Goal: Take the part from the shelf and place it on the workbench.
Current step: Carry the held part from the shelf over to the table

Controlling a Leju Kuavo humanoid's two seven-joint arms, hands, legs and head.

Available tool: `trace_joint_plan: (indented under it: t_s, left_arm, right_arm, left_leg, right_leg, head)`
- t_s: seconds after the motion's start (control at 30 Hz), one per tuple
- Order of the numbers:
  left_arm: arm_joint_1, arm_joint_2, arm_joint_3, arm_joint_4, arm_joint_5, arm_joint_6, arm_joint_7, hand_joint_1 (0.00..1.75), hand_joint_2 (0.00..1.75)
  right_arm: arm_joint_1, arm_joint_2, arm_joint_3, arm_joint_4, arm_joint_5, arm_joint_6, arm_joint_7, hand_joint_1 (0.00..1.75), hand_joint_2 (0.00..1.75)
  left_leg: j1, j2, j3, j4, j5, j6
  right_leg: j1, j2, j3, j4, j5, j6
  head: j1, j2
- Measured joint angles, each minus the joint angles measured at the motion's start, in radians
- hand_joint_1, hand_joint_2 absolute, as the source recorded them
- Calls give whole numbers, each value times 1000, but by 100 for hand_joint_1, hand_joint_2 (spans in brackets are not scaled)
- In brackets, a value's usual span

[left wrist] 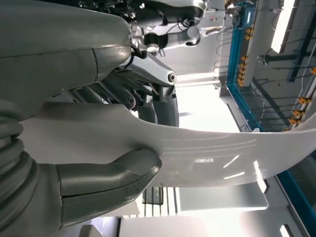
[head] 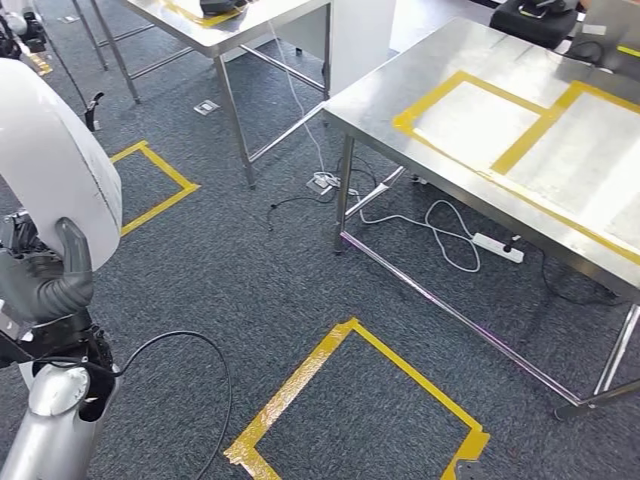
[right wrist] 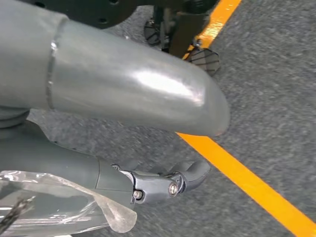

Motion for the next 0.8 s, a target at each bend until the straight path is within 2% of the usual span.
trace_joint_plan:
  t_s: [0.03,0.07,0.1,0.13,0.17,0.23,0.27,0.3,0.37,0.43,0.5,0.53,0.57,0.6,0.63,0.67,0.73,0.77,0.8]
  left_arm:
    - [1,0,1,-1,0,0,0,175,175]
    - [2,0,1,-2,0,0,0,175,175]
    - [3,-1,2,-2,0,0,0,175,175]
    - [3,-1,2,-3,0,0,0,175,175]
    - [3,-1,2,-5,0,0,0,175,175]
    - [2,0,4,-9,0,0,0,175,175]
    - [2,0,4,-11,0,0,0,175,175]
    - [1,-1,5,-13,-2,0,0,175,175]
    - [0,-1,6,-13,-11,0,0,175,175]
    - [2,1,9,-14,-22,2,1,175,175]
    - [8,8,19,-15,-29,3,3,175,175]
    - [13,11,24,-15,-31,2,4,175,175]
    - [17,13,27,-15,-32,-1,5,175,175]
    - [18,15,30,-15,-32,-6,5,175,175]
    - [17,15,31,-15,-30,-12,5,175,175]
    - [12,16,32,-13,-29,-18,5,175,175]
    - [-4,15,33,-7,-26,-25,5,175,175]
    - [-12,15,32,-3,-24,-26,6,175,175]
    - [-18,15,32,2,-22,-26,6,175,175]
  right_arm:
    - [1,0,-1,-2,1,0,7,0,0]
    - [3,0,-2,-5,1,0,13,0,0]
    - [5,0,-4,-8,1,0,16,0,0]
    - [7,0,-6,-12,1,0,18,0,0]
    - [8,0,-8,-15,1,0,19,0,0]
    - [8,0,-12,-21,2,0,20,0,0]
    - [7,0,-14,-22,3,0,26,0,0]
    - [7,0,-15,-23,4,-2,35,0,0]
    - [10,1,-19,-25,8,-5,57,0,0]
    - [13,3,-24,-28,15,-6,66,0,0]
    - [11,4,-25,-32,22,-4,57,0,0]
    - [10,4,-25,-33,23,-1,47,0,0]
    - [8,4,-25,-33,23,2,33,0,0]
    - [7,4,-25,-33,22,4,18,0,0]
    - [5,4,-25,-32,22,7,4,0,0]
    - [1,5,-25,-32,22,9,-8,0,0]
    - [-10,5,-26,-31,22,14,-23,0,0]
    - [-16,5,-26,-31,22,15,-25,0,0]
    - [-21,5,-26,-30,22,16,-24,0,0]
  left_leg:
    - [0,12,0,0,-1,1]
    - [0,24,1,0,-2,1]
    - [0,36,1,1,-3,0]
    - [0,47,3,1,-5,-3]
    - [1,57,6,1,-7,-6]
    - [-4,75,10,3,-13,-16]
    - [-7,84,12,4,-15,-21]
    - [-9,92,13,4,-16,-25]
    - [-6,99,17,6,-21,-36]
    - [-1,63,1,51,-55,-46]
    - [1,18,-54,174,-118,-50]
    - [1,10,-88,243,-145,-50]
    - [0,6,-111,289,-154,-49]
    - [0,5,-120,299,-144,-46]
    - [-1,2,-108,265,-113,-41]
    - [-1,-10,-82,200,-71,-35]
    - [0,-59,-27,69,-13,-23]
    - [-1,-78,-13,33,-4,-20]
    - [-2,-86,-9,20,-6,-18]
  right_leg:
    - [-2,-7,-31,64,-23,4]
    - [-4,-11,-48,100,-29,7]
    - [-5,-14,-45,95,-16,9]
    - [-6,-21,-19,47,13,11]
    - [-6,-36,22,-29,48,11]
    - [-1,-68,94,-155,88,3]
    - [2,-75,110,-183,92,-4]
    - [5,-71,112,-188,89,-11]
    - [4,-50,109,-189,93,-25]
    - [0,-31,112,-192,96,-39]
    - [-1,-9,113,-192,97,-48]
    - [0,5,113,-192,97,-50]
    - [2,18,113,-191,97,-51]
    - [4,32,114,-190,97,-51]
    - [5,45,115,-190,97,-51]
    - [7,58,116,-189,97,-51]
    - [7,80,111,-185,98,-47]
    - [4,90,106,-184,100,-42]
    - [1,100,100,-183,103,-36]
  head:
    - [0,0]
    - [0,0]
    - [0,0]
    - [0,0]
    - [0,0]
    - [0,0]
    - [-2,0]
    - [-2,0]
    - [-3,0]
    - [-5,0]
    - [-8,0]
    - [-8,0]
    - [-9,0]
    - [-9,0]
    - [-8,0]
    - [-9,0]
    - [-7,0]
    - [-8,0]
    - [-8,0]
